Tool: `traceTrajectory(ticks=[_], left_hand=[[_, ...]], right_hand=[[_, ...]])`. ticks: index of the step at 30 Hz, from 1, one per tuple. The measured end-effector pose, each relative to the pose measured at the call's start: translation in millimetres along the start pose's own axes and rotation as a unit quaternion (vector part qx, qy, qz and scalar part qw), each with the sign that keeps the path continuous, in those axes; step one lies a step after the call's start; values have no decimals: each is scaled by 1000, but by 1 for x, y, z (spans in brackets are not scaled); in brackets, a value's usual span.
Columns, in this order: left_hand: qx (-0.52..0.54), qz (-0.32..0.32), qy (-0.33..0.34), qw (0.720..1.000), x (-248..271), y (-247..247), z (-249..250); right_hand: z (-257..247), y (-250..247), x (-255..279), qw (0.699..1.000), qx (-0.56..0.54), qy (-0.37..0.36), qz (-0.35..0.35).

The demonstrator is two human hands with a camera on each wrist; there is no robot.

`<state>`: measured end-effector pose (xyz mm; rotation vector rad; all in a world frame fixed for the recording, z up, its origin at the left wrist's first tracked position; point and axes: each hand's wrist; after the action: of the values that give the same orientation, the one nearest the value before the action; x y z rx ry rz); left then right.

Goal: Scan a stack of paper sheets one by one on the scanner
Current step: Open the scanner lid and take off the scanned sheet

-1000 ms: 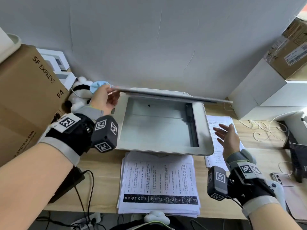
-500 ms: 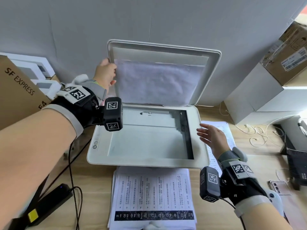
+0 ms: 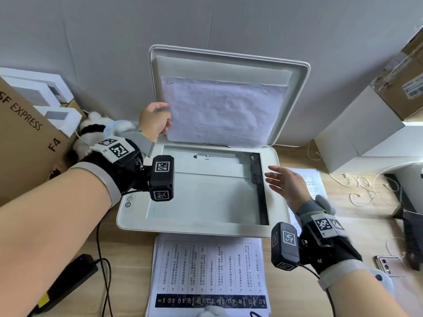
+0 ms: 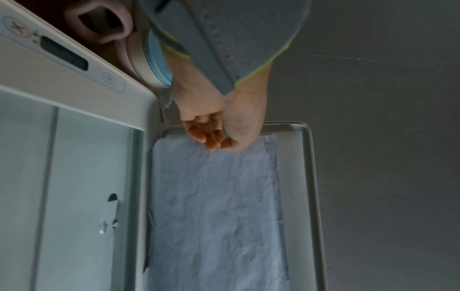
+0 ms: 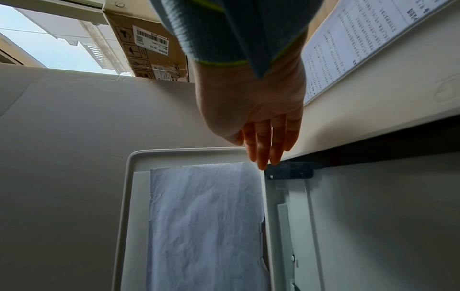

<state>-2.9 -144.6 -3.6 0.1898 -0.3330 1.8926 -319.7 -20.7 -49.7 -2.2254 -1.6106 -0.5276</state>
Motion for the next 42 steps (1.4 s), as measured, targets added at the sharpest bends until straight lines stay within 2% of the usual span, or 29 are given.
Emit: traceTrajectory(ticks=[5,10,12,16,19,24,25,27,29,31,33,37,42], left_hand=[[-9,16,10,1000,-1,-3,3],[8,-24,-8,1000,3,1,6],[34,-55,-16,998,8,2,3],[63,-160,-32,985,24,4,-5],[100,-186,-57,976,37,-2,-11],[184,-266,-123,938,58,-34,-45],[202,-263,-147,932,61,-42,-53],[185,-238,-162,940,65,-52,-67],[64,-227,-128,963,72,-58,-79],[-57,-240,-79,966,77,-62,-90],[-103,-223,-50,968,81,-65,-96],[-100,-148,-7,984,90,-65,-96],[-7,-92,-76,993,93,-66,-101]], right_hand=[[9,-2,2,1000,4,10,0],[15,-5,8,1000,4,21,-14],[16,-8,10,1000,5,24,-14],[17,-13,13,1000,5,24,-5],[16,-15,15,999,-7,31,-2],[21,-23,16,997,-56,59,1],[23,-24,17,995,-68,68,-4],[27,-24,19,992,-86,85,-24],[31,-23,21,990,-85,98,-47],[33,-19,23,990,-72,107,-62],[33,-14,24,991,-59,108,-52],[36,-8,24,995,-13,89,-32],[40,-7,32,992,75,73,-77]])
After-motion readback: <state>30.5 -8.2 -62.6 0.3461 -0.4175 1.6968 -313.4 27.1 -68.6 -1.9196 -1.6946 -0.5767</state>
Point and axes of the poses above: each hand's wrist, its own x-axis away from the middle knuckle, its own y-axis out of the palm, z = x × y, and after that the axes turned 2 degrees about x, right-handed
